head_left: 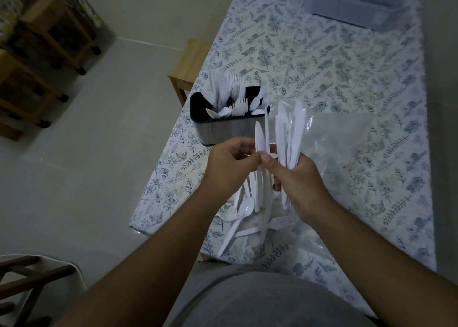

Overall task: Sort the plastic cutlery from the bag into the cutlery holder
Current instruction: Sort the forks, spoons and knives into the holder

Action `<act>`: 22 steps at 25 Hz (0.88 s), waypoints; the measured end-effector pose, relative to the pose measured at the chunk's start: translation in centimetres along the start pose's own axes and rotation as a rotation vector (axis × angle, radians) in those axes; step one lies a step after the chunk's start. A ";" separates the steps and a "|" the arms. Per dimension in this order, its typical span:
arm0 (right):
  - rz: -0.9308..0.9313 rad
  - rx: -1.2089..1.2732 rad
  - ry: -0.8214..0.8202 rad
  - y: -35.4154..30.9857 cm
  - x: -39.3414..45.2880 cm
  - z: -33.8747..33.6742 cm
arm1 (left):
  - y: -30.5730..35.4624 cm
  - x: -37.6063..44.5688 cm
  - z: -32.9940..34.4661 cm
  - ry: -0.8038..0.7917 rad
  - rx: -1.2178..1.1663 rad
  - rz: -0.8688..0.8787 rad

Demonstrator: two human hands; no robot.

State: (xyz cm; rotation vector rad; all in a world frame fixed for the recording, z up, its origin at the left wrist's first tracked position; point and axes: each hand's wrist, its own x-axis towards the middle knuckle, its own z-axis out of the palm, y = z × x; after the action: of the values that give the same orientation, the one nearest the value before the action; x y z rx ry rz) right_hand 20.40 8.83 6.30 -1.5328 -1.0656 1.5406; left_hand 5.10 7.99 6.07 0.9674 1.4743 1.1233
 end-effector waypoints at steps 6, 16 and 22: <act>0.128 -0.001 0.006 1.5 0.0 -1.0 | -0.8 -0.8 -0.1 -0.079 -0.111 -0.157; 0.114 -0.111 -0.171 4.7 -2.6 -1.7 | -3.5 -2.8 1.5 -0.072 -0.219 -0.360; 0.266 -0.163 -0.126 6.1 -2.4 -3.5 | -6.1 -3.1 0.4 -0.082 0.447 -0.247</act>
State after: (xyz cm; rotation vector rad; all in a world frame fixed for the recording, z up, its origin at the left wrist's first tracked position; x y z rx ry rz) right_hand 24.40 4.36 1.91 -1.7657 -1.1157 1.7867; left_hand 5.93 3.55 0.86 1.0801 1.7604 0.5786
